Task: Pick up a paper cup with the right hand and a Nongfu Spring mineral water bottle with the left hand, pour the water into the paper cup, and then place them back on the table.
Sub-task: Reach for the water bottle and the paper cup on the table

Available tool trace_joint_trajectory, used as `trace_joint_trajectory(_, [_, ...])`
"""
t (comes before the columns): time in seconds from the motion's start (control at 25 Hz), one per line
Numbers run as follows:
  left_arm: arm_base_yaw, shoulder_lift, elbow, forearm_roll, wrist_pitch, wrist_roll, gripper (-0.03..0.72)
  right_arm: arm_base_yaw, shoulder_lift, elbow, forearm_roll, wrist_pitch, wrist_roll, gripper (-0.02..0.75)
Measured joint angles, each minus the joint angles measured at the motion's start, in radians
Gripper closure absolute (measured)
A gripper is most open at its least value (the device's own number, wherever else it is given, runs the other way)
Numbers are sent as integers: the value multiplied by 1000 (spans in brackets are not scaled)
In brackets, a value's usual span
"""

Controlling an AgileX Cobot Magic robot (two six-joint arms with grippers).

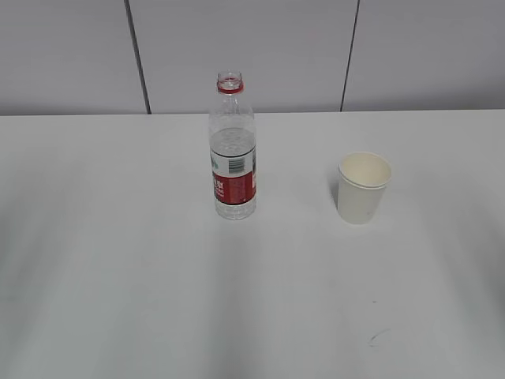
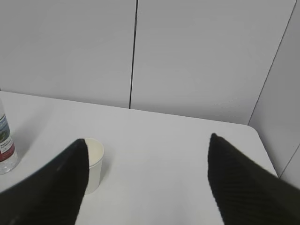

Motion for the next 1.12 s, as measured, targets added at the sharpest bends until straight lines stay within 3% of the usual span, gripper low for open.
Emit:
trace_joint_trajectory(0.2, [-19,131,0,8,-111,0,252,2,149,0,0,-95,0,148])
trace_joint_trajectory(0.68, [-189,453,0,72,-393,0,252,2,513,0,2,-404,0,148])
trace_joint_trajectory(1.12, [-275,781,0,72,-675,-30,252,2,766,0,-58,-630,65,148])
